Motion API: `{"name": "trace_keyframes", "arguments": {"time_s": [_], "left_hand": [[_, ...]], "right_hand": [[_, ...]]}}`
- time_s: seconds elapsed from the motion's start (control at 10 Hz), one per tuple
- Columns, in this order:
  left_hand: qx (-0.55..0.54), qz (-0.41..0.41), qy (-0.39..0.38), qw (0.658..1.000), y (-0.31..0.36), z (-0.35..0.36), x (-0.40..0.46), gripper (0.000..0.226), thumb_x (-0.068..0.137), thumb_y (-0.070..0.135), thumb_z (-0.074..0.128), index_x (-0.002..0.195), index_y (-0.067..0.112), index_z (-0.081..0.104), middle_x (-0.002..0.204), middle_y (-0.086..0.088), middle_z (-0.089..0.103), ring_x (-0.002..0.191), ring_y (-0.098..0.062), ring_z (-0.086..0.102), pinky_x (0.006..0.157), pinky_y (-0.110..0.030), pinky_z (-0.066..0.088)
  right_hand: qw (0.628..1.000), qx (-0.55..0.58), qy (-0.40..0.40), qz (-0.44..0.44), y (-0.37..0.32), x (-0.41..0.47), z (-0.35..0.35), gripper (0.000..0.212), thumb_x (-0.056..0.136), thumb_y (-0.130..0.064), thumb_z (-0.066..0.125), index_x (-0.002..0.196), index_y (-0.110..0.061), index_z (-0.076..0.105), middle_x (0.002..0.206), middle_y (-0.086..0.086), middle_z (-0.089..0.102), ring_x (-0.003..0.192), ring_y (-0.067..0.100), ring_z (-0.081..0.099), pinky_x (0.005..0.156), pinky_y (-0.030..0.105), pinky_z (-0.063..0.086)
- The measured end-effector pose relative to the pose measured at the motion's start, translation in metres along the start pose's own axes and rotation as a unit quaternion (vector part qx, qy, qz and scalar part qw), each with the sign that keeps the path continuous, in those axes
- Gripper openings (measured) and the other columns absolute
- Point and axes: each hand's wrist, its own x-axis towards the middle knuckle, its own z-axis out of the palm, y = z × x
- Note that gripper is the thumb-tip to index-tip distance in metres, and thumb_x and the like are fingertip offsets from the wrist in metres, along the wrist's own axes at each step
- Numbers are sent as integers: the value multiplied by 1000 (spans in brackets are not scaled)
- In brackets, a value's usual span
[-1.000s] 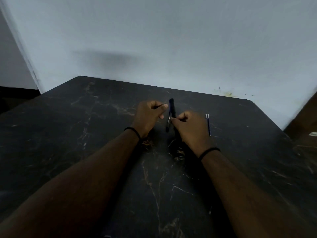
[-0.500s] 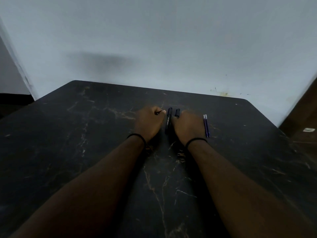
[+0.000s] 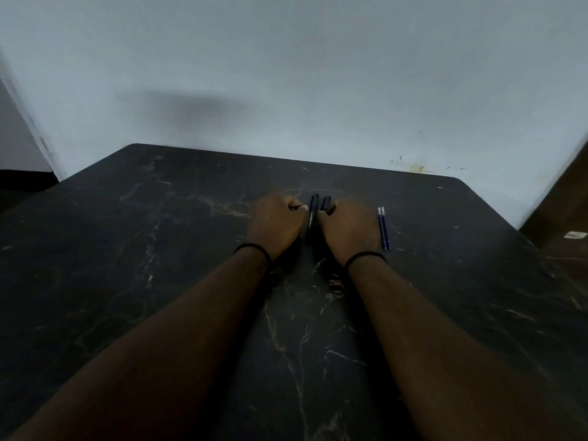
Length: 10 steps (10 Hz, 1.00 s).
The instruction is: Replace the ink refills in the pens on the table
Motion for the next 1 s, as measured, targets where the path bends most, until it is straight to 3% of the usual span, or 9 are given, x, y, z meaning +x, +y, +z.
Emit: {"name": "trace_keyframes", "arguments": {"time_s": [0.4, 0.6, 0.8, 1.0], "left_hand": [[8, 6, -1, 1000, 0, -1, -1, 24, 91, 28, 63, 76, 13, 74, 63, -2, 69, 62, -14, 66, 69, -33, 58], [11, -1, -2, 1000, 1, -1, 0, 24, 92, 30, 62, 79, 15, 74, 66, -1, 70, 65, -15, 67, 71, -32, 58], [4, -7, -3, 1000, 1, -1, 0, 22, 92, 29, 63, 80, 15, 74, 66, 0, 69, 65, -13, 66, 68, -28, 54], [13, -4, -6, 1000, 2, -1, -1, 27, 92, 28, 61, 77, 9, 72, 67, -7, 70, 67, -20, 68, 70, -32, 56]], "right_hand": [[1000, 4, -5, 3, 0, 2, 1, 31, 91, -35, 54, 95, -9, 70, 96, 12, 70, 91, 30, 65, 77, 34, 50], [1000, 5, -4, 11, 2, 3, 2, 30, 90, -34, 53, 92, -9, 70, 95, 13, 70, 89, 31, 65, 69, 28, 40], [1000, -3, 10, 5, 2, 3, 3, 37, 92, -40, 51, 93, -9, 70, 96, 13, 71, 92, 32, 66, 76, 32, 47], [996, 73, 40, 33, 2, -3, 0, 33, 95, -37, 49, 88, -11, 68, 89, 10, 70, 87, 30, 65, 77, 35, 53]]}}
